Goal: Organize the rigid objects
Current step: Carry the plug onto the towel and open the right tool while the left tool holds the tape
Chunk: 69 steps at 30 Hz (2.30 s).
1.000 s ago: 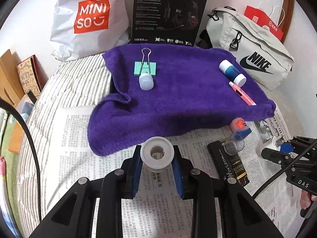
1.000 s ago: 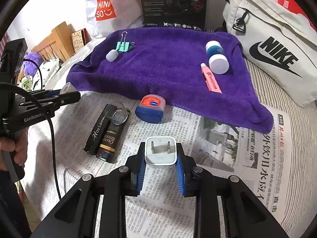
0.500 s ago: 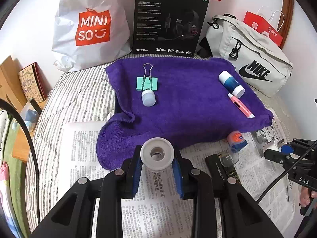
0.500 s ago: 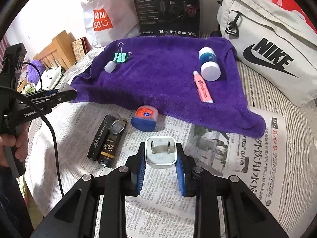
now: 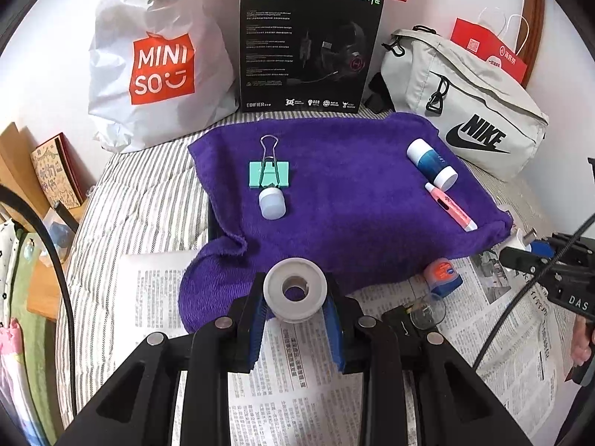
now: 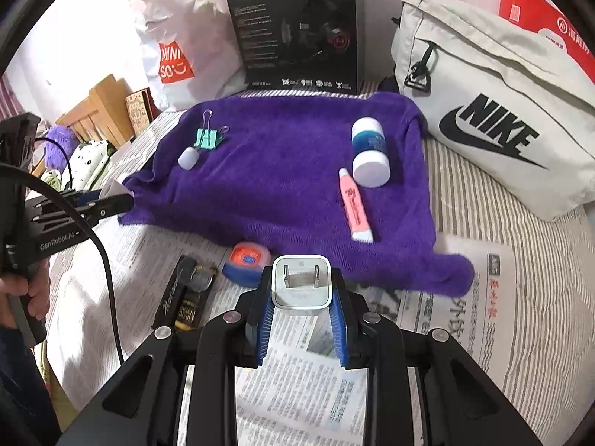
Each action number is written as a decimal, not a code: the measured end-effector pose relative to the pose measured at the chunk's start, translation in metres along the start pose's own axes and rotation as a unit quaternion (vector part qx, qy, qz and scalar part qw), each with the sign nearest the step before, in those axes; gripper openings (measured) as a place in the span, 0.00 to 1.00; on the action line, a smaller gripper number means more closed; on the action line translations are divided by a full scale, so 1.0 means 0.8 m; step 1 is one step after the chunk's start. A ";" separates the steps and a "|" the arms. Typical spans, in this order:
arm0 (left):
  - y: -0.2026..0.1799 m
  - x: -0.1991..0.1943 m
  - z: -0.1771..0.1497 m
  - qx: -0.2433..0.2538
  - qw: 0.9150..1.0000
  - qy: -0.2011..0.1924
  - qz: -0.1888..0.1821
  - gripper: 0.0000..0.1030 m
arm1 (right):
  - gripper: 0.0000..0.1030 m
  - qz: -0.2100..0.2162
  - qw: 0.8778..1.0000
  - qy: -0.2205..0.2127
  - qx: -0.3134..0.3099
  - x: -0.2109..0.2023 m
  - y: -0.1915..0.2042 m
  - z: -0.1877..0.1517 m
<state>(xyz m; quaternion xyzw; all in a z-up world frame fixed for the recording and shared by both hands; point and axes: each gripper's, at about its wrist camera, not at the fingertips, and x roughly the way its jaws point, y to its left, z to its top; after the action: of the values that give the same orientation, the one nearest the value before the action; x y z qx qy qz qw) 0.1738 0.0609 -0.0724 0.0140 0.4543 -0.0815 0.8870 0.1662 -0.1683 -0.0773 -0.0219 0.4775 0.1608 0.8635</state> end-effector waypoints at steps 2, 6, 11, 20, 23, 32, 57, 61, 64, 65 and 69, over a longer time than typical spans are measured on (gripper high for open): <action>0.001 0.000 0.004 0.000 1.000 -0.002 0.000 0.27 | 0.27 0.003 1.000 -0.002 0.002 0.002 -0.001 0.006; 0.004 -0.001 0.010 -0.001 1.000 -0.006 0.000 0.27 | 0.27 -0.001 1.000 -0.003 0.000 0.007 -0.001 0.017; 0.010 0.001 0.020 -0.007 1.000 -0.009 -0.002 0.27 | 0.27 -0.006 1.000 -0.005 0.003 0.013 -0.004 0.032; 0.017 0.017 0.032 -0.006 1.000 -0.001 -0.001 0.27 | 0.27 -0.011 1.000 0.007 0.005 0.043 -0.010 0.057; 0.018 0.025 0.034 -0.007 1.000 0.003 -0.004 0.27 | 0.27 -0.012 1.000 0.020 0.008 0.061 -0.013 0.060; 0.019 0.046 0.042 -0.003 1.000 0.015 -0.007 0.27 | 0.27 -0.006 0.998 0.050 0.020 0.102 -0.018 0.063; 0.019 0.097 0.051 0.017 0.998 0.054 0.018 0.27 | 0.50 -0.006 0.999 0.047 -0.004 0.102 -0.014 0.062; 0.015 0.107 0.050 0.022 0.998 0.061 0.022 0.27 | 0.51 -0.005 0.999 0.043 -0.002 0.091 -0.016 0.059; 0.014 0.108 0.048 0.024 0.998 0.061 0.023 0.27 | 0.54 -0.008 0.999 0.035 0.001 0.080 -0.017 0.056; 0.015 0.108 0.048 0.023 0.998 0.061 0.022 0.27 | 0.54 -0.008 0.999 0.032 0.005 0.076 -0.018 0.054; 0.014 0.108 0.048 0.027 0.998 0.059 0.024 0.27 | 0.55 -0.004 1.000 0.021 0.019 0.059 -0.021 0.046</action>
<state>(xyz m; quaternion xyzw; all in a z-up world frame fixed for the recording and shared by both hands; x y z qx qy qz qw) 0.2555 0.0565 -0.1202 0.0541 0.5031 -0.0713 0.8596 0.2248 -0.1646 -0.0986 -0.0109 0.4984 0.1483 0.8541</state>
